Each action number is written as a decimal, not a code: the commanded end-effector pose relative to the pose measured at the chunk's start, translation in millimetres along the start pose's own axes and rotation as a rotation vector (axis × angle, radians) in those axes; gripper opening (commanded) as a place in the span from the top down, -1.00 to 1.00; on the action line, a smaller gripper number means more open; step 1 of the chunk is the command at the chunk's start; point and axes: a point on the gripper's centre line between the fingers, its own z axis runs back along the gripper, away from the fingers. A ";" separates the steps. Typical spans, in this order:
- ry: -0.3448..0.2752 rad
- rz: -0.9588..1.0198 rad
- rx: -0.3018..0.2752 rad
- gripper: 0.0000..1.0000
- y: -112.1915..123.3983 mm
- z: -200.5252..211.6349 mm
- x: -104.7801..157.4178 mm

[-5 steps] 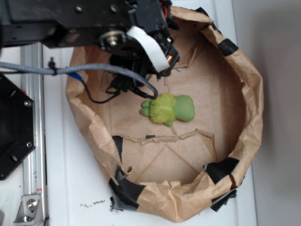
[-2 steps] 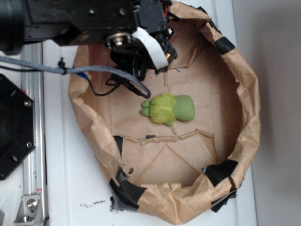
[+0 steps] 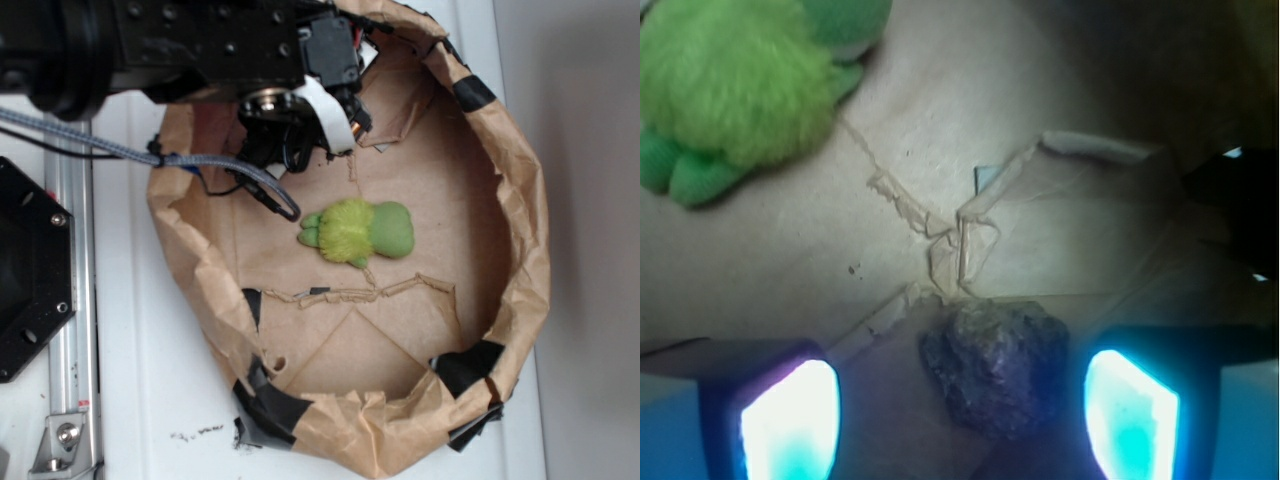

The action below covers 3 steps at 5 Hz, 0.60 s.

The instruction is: Grab the rock.

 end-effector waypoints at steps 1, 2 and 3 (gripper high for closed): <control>0.000 -0.001 0.001 -1.00 7.3 -4.3 -12.3; -0.003 -0.004 0.005 -1.00 8.2 -15.2 -11.3; 0.011 0.036 0.052 -1.00 11.2 -38.5 -2.6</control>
